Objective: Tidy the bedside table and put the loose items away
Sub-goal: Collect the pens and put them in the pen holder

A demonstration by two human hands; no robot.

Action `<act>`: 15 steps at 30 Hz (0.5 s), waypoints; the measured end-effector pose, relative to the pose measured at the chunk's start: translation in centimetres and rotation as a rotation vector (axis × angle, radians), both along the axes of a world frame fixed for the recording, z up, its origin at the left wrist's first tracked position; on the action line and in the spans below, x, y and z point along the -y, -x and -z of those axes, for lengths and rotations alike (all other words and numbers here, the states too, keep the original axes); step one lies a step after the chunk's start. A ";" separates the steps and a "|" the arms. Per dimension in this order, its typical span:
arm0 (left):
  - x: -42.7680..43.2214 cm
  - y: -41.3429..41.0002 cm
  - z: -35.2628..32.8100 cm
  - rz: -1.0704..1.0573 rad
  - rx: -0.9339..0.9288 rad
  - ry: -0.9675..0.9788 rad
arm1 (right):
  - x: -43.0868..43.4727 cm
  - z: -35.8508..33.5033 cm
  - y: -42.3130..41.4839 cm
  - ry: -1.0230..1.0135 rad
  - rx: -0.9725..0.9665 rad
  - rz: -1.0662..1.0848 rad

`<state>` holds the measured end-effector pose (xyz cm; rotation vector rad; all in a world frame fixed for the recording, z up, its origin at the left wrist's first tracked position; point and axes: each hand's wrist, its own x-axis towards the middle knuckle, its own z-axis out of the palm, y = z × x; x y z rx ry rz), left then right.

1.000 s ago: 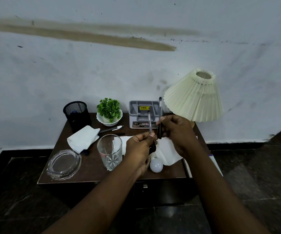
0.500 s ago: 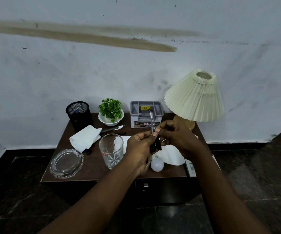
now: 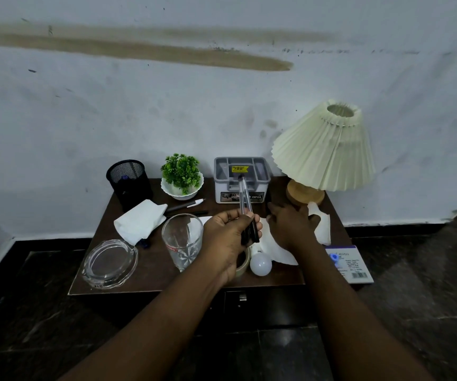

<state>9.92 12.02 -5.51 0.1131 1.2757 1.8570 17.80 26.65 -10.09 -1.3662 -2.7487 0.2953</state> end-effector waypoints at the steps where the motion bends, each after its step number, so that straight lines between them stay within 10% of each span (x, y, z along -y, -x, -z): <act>1: 0.0 0.0 0.0 0.005 0.002 0.002 | 0.1 0.0 0.0 -0.057 -0.039 0.040; 15: 0.4 -1.4 -0.9 0.077 0.037 -0.009 | 0.5 0.0 -0.3 -0.183 -0.111 0.137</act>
